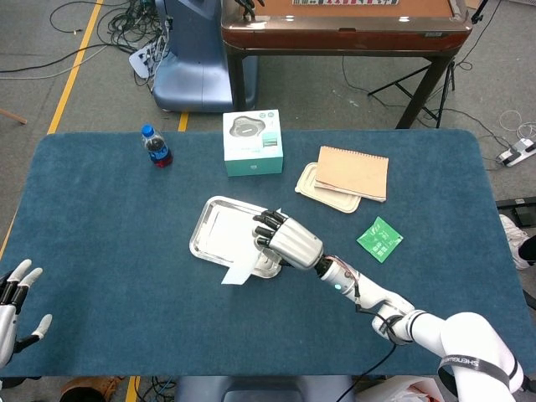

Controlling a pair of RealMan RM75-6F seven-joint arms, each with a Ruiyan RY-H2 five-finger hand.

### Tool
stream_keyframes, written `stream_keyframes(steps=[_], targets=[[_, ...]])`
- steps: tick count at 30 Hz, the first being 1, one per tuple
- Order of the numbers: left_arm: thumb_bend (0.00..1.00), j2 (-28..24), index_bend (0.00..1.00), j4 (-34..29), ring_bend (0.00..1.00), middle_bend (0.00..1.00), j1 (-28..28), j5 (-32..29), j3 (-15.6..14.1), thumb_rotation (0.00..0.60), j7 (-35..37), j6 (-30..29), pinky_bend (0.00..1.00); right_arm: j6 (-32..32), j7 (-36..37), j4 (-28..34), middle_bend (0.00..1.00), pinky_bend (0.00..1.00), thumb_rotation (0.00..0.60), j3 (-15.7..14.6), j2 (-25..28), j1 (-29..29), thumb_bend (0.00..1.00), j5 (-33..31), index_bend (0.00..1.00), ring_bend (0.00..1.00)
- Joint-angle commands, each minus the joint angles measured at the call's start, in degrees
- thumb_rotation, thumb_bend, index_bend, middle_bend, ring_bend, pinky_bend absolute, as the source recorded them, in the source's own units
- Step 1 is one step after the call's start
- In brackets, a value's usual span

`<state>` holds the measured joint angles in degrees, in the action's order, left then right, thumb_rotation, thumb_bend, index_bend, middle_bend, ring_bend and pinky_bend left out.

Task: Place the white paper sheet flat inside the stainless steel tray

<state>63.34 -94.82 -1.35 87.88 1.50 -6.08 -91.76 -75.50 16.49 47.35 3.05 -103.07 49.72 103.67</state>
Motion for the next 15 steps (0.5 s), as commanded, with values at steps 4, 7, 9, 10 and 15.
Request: stream_keyframes(steps=[4,7,9,10,15], targets=[[0.24,0.08,0.16,-0.56,0.1,0.09,0.18,0.02,-0.07,0.6,-0.8,0.32,0.0,-2.3,6.01,-8.58,0.4,0.23,0.6,-3.18,-2.39,-1.19,0.53,0.69,0.65,0.2],[0.24,0.06,0.16,-0.81,0.1,0.09,0.21,0.15,-0.03,0.6,-1.13,0.21,0.0,-3.0,7.64,-11.72,0.4,0.23,0.6,-3.92,-3.13,-1.02,0.53,1.09,0.66,0.2],[0.24,0.04,0.16,-0.99,0.1,0.09,0.22,0.23,-0.04,0.6,-1.28,0.14,0.0,-3.13,8.81,-14.32,0.4,0.23,0.6,-4.32,-3.94,-0.8,0.53,1.12,0.66,0.2],[0.24,0.03,0.16,-1.05,0.1,0.09,0.21,0.24,-0.03,0.6,-1.4,0.09,0.0,-2.99,9.42,-15.76,0.4,0.23,0.6,-4.46,-4.41,-0.65,0.53,1.0,0.66,0.2],[0.24,0.01,0.16,-1.2,0.1,0.09,0.04,0.11,-0.09,0.6,-1.7,-0.06,0.0,-2.67,11.61,-19.94,0.4,0.23,0.6,-4.77,-5.91,-0.21,0.53,0.32,0.66,0.2]])
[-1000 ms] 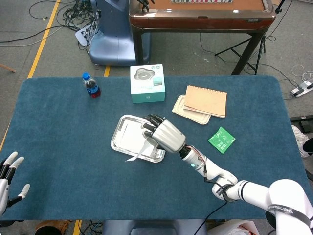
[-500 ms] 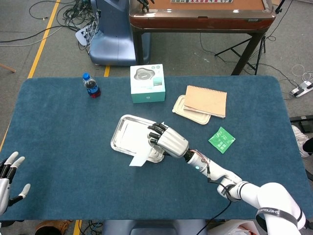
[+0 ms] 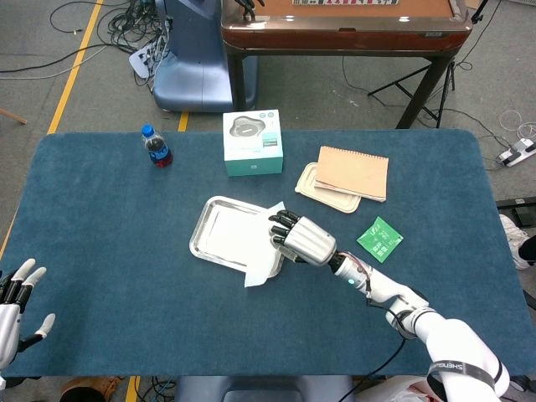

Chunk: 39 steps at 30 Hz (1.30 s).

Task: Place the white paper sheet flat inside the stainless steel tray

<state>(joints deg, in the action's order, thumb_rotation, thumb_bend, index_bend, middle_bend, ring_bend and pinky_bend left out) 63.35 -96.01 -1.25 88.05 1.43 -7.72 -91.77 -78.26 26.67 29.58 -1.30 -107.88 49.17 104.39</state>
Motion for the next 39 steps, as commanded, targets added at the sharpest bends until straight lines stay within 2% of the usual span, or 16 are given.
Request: stream_keyframes(steps=[1,17,29,39], targets=[[0.24,0.0,0.16,-0.01,0.1,0.09,-0.1,-0.11,-0.02,0.6,-0.07,-0.08,0.0,0.07,1.7,-2.74,0.39,0.23,0.6,-0.51,-1.33,0.38,0.53,-0.48,0.66,0.2],[0.24,0.08,0.16,-0.15,0.1,0.09,-0.33,-0.21,-0.05,0.6,-0.38,-0.4,0.0,0.42,4.73,-11.57,0.39,0.23,0.6,-2.45,-7.22,3.7,0.53,-0.54,0.66,0.2],[0.24,-0.15,0.16,-0.17,0.1,0.09,-0.75,-0.35,-0.07,0.6,-0.24,-0.86,0.0,-4.87,7.44,-15.42,0.39,0.23,0.6,-5.36,-9.37,4.22,0.53,1.14,0.66,0.21],[0.24,-0.03,0.16,-0.5,0.1,0.09,-0.57,-0.24,-0.04,0.6,-0.82,-0.61,0.0,-2.01,8.01,-17.91,0.39,0.23,0.6,-5.96,-9.49,4.47,0.53,-0.01,0.66,0.21]])
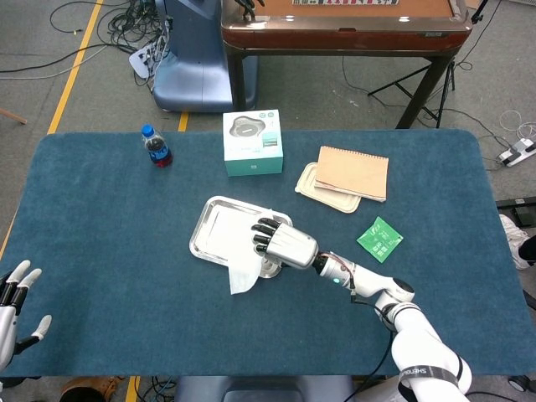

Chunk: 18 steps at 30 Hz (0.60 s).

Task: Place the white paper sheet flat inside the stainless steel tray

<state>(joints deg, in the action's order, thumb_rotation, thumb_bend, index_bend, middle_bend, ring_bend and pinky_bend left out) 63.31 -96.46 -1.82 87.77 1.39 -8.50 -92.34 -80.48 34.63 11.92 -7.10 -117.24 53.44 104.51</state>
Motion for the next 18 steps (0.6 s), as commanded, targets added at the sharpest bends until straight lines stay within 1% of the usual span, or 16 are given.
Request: stream_keyframes(steps=[1,5,8,11,14,16,17,18], targets=[[0.24,0.01,0.16,-0.09,0.1,0.09,-0.03,0.04,0.01,0.6,-0.09,-0.09,0.0,0.34,-0.02,-0.39,0.38,0.23,0.6,-0.16,-0.21,0.28,0.53,-0.25,0.66,0.21],[0.24,-0.12,0.16,-0.35,0.1,0.09,-0.2,-0.08,-0.01,0.6,-0.38,-0.26,0.0,1.55,-0.01,-0.88,0.37,0.23,0.6,0.28,-0.39,0.68,0.53,-1.18,0.65,0.21],[0.24,-0.16,0.17,-0.47,0.1,0.09,-0.29,-0.03,-0.03,0.6,-0.44,-0.4,0.0,2.7,-0.11,-1.01,0.36,0.23,0.6,0.64,-0.43,0.91,0.53,-1.94,0.59,0.21],[0.24,-0.14,0.17,-0.49,0.1,0.09,-0.35,0.1,-0.07,0.6,-0.47,-0.5,0.0,4.78,-0.82,-0.78,0.33,0.22,0.6,0.8,-0.14,1.09,0.53,-2.57,0.49,0.2],[0.24,-0.15,0.17,-0.46,0.1,0.09,-0.36,0.2,-0.11,0.6,-0.42,-0.5,0.0,6.74,-1.48,0.26,0.26,0.17,0.6,1.09,0.5,1.15,0.5,-3.3,0.32,0.14],[0.24,-0.13,0.17,-0.41,0.1,0.09,-0.33,0.28,-0.12,0.6,-0.37,-0.48,0.0,7.3,-1.57,1.63,0.22,0.13,0.6,1.59,1.17,1.02,0.43,-4.05,0.21,0.1],[0.24,-0.11,0.17,-0.38,0.1,0.09,-0.3,0.35,-0.11,0.6,-0.33,-0.47,0.0,7.62,-1.72,2.45,0.21,0.12,0.6,1.89,1.6,0.89,0.41,-4.49,0.19,0.09],[0.24,-0.1,0.17,-0.37,0.1,0.09,-0.27,0.41,-0.11,0.6,-0.29,-0.45,0.0,7.82,-1.88,3.09,0.19,0.11,0.6,2.08,1.99,0.81,0.36,-4.79,0.14,0.07]])
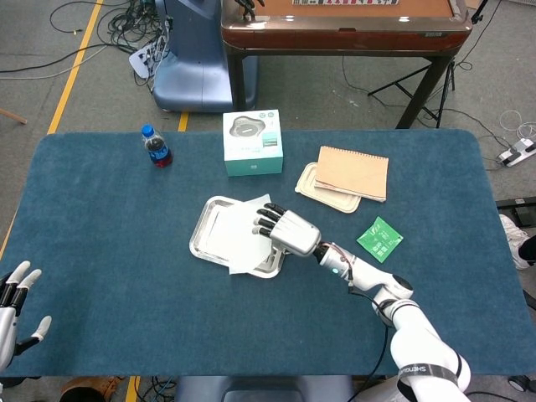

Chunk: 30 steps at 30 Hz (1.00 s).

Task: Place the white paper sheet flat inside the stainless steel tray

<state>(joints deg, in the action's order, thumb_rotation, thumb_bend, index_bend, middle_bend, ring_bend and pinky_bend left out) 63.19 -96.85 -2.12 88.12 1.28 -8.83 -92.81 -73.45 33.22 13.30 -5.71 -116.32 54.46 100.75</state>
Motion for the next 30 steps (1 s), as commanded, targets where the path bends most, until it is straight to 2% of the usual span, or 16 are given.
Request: stream_keyframes(steps=[1,3,6,10,11,14,15,17,19,21,22,23,25,26,27,30], targets=[[0.24,0.03,0.17,0.05,0.1,0.09,0.07,0.15,0.01,0.6,0.12,0.01,0.0,0.67,-0.83,2.6,0.17,0.1,0.6,1.04,1.58,-0.36,0.3,-1.44,0.1,0.06],[0.24,0.05,0.17,0.12,0.1,0.09,0.12,0.23,0.02,0.6,0.2,0.05,0.0,0.21,-1.62,3.88,0.16,0.09,0.6,1.47,2.34,-0.66,0.23,-1.93,0.08,0.05],[0.24,0.05,0.17,0.18,0.1,0.09,0.18,0.37,-0.02,0.6,0.29,0.13,0.0,-0.34,-2.62,6.22,0.16,0.09,0.6,1.77,3.97,-1.2,0.2,-2.35,0.07,0.05],[0.24,-1.27,0.17,-0.2,0.1,0.09,-0.05,0.75,0.22,0.6,0.38,-0.78,0.0,-0.1,-4.43,10.46,0.15,0.09,0.6,2.46,7.16,-1.84,0.2,-3.28,0.07,0.05],[0.24,-0.25,0.17,0.48,0.1,0.09,0.21,0.58,-0.03,0.6,0.21,0.09,0.0,0.0,-4.93,11.89,0.15,0.09,0.6,2.82,8.05,-1.93,0.2,-3.66,0.07,0.05],[0.24,0.25,0.17,1.19,0.1,0.09,0.24,0.68,0.1,0.6,0.72,-0.11,0.0,1.24,-7.36,19.06,0.21,0.12,0.6,3.74,12.34,-1.84,0.26,-4.67,0.07,0.13],[0.24,0.17,0.17,1.16,0.1,0.09,0.25,0.76,0.05,0.6,0.85,-0.07,0.0,1.86,-8.69,21.97,0.26,0.15,0.6,4.14,14.0,-1.69,0.31,-5.06,0.07,0.19],[0.24,0.02,0.17,1.04,0.1,0.09,0.29,0.95,-0.05,0.6,1.07,0.0,0.0,4.75,-13.06,30.16,0.37,0.3,0.6,4.89,18.71,-1.16,0.41,-6.19,0.09,0.35],[0.24,-0.11,0.17,0.93,0.1,0.09,0.31,1.12,-0.1,0.6,1.22,-0.02,0.0,8.48,-17.67,38.5,0.52,0.59,0.6,5.78,23.31,-0.51,0.53,-7.88,0.1,0.57],[0.24,-0.21,0.17,0.86,0.1,0.09,0.28,1.35,-0.16,0.6,1.41,-0.15,0.0,13.79,-23.05,48.51,0.66,0.82,0.6,6.9,28.8,0.37,0.64,-10.66,0.1,0.75],[0.24,-0.27,0.17,0.85,0.1,0.09,0.24,1.45,-0.2,0.6,1.53,-0.24,0.0,16.76,-26.08,53.4,0.72,0.91,0.6,7.61,31.53,0.9,0.7,-12.54,0.1,0.83],[0.24,-0.31,0.17,0.86,0.1,0.09,0.18,1.52,-0.24,0.6,1.62,-0.32,0.0,18.72,-28.25,56.53,0.76,0.96,0.6,8.13,33.25,1.26,0.77,-13.93,0.1,0.88],[0.24,-0.37,0.17,0.91,0.1,0.09,0.06,1.62,-0.33,0.6,1.76,-0.48,0.0,22.3,-32.21,61.46,0.84,1.0,0.6,9.13,35.98,1.99,0.92,-16.77,0.1,0.95],[0.24,-0.4,0.17,0.94,0.1,0.09,-0.01,1.71,-0.39,0.6,1.87,-0.58,0.0,24.61,-34.32,64.14,0.87,1.0,0.6,9.75,37.4,2.51,0.96,-18.75,0.1,0.97],[0.24,-0.42,0.17,0.95,0.1,0.09,-0.05,1.77,-0.42,0.6,1.96,-0.66,0.0,26.32,-35.49,65.94,0.91,1.0,0.6,10.2,38.31,2.93,1.0,-20.26,0.1,0.98],[0.24,-0.49,0.17,0.99,0.1,0.09,-0.21,2.03,-0.5,0.6,2.26,-1.0,0.0,31.17,-39.09,69.96,0.99,1.0,0.6,11.52,40.32,4.39,1.0,-25.22,0.1,1.0]])
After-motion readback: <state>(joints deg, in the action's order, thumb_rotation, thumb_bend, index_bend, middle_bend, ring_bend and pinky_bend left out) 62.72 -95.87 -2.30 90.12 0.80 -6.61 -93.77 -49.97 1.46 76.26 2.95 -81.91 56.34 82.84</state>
